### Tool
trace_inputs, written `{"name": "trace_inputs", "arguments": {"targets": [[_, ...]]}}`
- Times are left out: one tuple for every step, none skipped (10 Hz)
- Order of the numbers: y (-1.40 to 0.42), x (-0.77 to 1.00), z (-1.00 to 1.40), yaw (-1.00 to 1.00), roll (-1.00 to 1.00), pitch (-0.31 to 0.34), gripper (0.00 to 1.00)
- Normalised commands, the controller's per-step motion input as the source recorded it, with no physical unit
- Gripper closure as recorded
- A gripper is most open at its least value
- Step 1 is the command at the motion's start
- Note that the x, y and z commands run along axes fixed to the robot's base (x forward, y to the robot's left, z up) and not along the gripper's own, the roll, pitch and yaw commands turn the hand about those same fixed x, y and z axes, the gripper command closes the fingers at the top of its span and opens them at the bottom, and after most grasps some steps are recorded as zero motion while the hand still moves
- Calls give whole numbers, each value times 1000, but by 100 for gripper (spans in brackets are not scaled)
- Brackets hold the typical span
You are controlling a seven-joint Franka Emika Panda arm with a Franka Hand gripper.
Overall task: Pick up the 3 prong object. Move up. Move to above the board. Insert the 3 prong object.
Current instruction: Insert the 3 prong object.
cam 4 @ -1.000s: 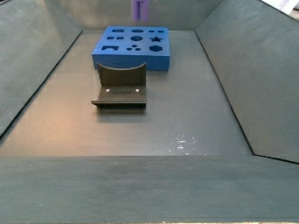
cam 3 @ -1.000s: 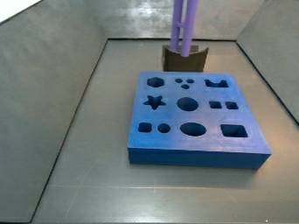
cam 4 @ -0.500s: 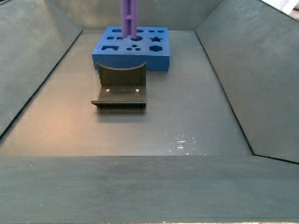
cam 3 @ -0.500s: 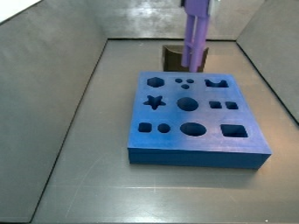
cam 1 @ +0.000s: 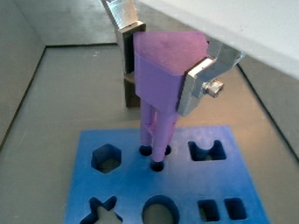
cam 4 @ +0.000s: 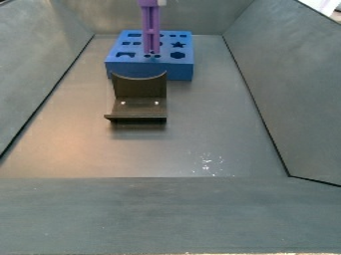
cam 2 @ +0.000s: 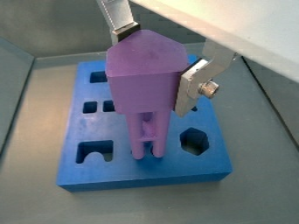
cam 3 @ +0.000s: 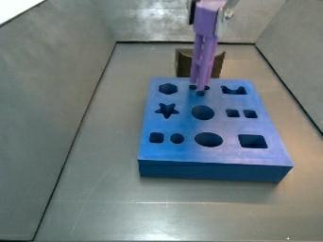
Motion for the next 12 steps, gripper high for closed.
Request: {"name": "trace_inputs", "arguments": {"targets": [[0,0,-249,0,-13,-31,100],[-3,0,-191,14,-47,-61,100],[-37,0,-177,9,-59,-81,100],[-83,0,-166,0,-36,-57,100],[-123,-60,-160,0,-30,-44,100],[-174,-74,-111,0,-24,-91,100],[-91,-43,-257,0,0,-64,100],[0,0,-354,0,0,-43,100],[0,143,-471,0,7,0,100],[0,169,-491,-9,41,0,100],[0,149,-491,-43,64,0,100],[0,111,-463,-69,71,0,100]]}}
